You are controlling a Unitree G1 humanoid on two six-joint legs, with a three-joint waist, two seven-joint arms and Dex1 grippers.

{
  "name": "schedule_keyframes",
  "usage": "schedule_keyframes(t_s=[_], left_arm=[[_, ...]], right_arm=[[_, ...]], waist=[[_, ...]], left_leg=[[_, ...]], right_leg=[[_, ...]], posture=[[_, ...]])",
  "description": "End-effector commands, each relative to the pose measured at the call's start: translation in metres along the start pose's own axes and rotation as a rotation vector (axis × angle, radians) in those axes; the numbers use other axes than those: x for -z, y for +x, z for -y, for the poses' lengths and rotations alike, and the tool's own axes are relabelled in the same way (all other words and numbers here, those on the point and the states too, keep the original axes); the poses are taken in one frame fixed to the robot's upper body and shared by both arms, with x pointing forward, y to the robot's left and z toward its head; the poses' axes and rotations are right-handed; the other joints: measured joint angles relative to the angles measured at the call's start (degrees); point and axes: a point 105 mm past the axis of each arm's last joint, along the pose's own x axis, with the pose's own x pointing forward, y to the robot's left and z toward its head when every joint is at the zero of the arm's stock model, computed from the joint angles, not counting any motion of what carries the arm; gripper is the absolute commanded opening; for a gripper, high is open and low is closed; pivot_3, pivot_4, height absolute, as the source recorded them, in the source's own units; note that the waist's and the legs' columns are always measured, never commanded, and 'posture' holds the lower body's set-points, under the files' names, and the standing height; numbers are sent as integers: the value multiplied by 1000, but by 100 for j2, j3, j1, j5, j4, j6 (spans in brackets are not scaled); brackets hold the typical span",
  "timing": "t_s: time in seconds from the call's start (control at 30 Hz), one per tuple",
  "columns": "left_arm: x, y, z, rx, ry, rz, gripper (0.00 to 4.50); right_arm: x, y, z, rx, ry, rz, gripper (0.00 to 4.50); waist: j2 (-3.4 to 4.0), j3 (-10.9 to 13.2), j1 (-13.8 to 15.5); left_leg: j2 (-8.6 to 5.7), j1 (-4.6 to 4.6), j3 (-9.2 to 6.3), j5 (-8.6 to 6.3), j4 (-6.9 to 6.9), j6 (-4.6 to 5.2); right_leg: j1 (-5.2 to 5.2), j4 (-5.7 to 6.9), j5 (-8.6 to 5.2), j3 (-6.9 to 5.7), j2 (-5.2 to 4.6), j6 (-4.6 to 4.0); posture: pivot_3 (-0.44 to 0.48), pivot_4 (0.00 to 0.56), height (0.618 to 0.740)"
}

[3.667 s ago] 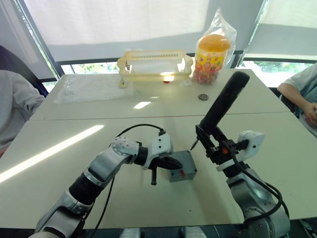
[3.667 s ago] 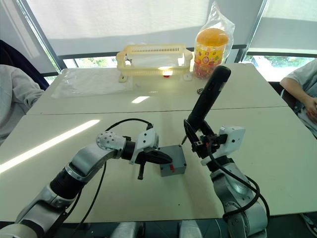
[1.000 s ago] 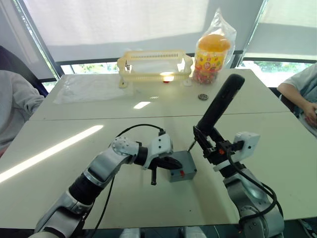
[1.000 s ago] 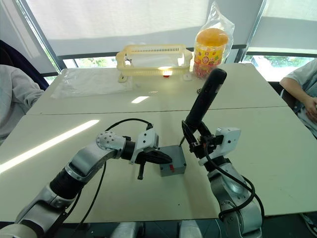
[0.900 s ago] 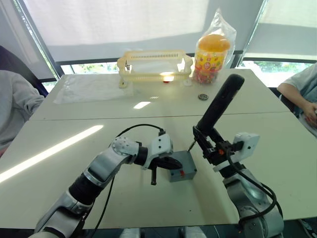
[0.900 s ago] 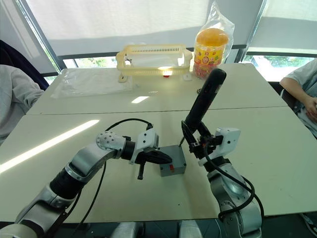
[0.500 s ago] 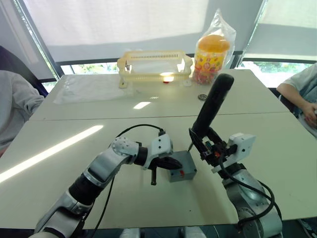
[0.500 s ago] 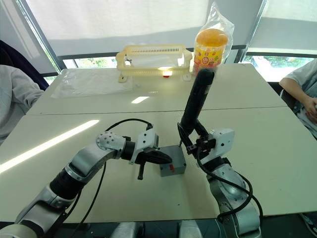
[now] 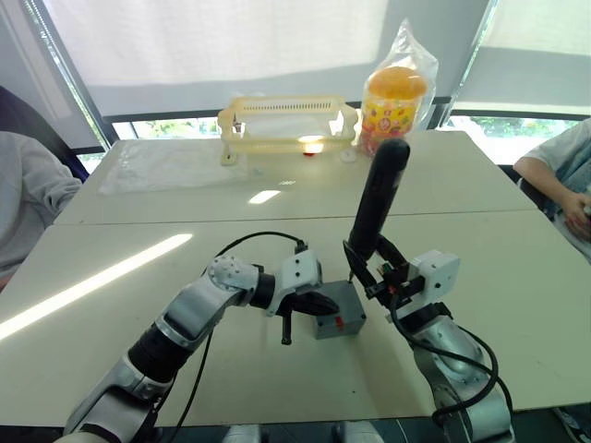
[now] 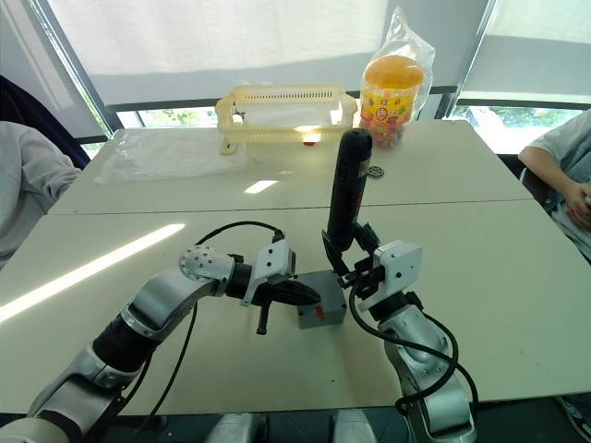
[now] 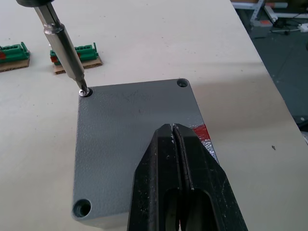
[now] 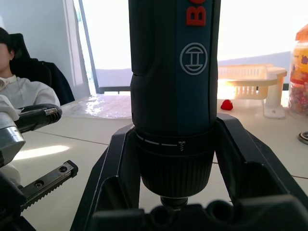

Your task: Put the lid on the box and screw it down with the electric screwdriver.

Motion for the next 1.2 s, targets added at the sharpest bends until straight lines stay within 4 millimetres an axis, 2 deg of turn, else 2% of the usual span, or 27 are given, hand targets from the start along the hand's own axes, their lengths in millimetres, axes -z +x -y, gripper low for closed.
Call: schedule_keyframes(t_s=[0.03,0.4,0.53,0.73,0.97,1.2], left_arm=[[16,2,-1,-18,-40,-57,0],[24,2,-6,-44,-45,-77,0],[26,2,-6,-50,-46,-81,0],[27,3,-4,-55,-46,-85,0],[28,7,-3,-62,-42,-92,0],[29,8,-2,-66,-39,-95,0]], right_arm=[[17,-3,-4,-9,31,-75,1775],[43,-8,0,13,57,-203,1775],[48,-9,1,16,68,-223,1775],[58,-13,-1,6,74,-271,1775],[62,-18,-4,-15,69,-300,1775],[53,-16,-3,-13,58,-270,1775]], waist=[[-5,-3,1],[-56,-43,6],[-87,-90,5],[-96,-114,9],[-100,-144,10],[-101,-149,16]], left_leg=[[0,1,0,0,0,0],[6,38,-3,-1,-8,0],[8,90,0,-1,-69,-1],[13,92,-3,-1,-82,-1],[15,92,-7,-2,-83,-1],[22,92,-15,-2,-85,-3]], right_leg=[[1,0,0,0,0,0],[40,-14,-20,-6,-1,-31],[83,-67,-17,-5,-3,-40],[92,-92,-16,-6,-3,-41],[93,-96,-16,-6,-8,-41],[93,-99,-17,-5,-14,-41]], posture=[[0,150,740],[0,150,740],[0,150,740],[0,150,740],[0,150,740],[0,150,740]])
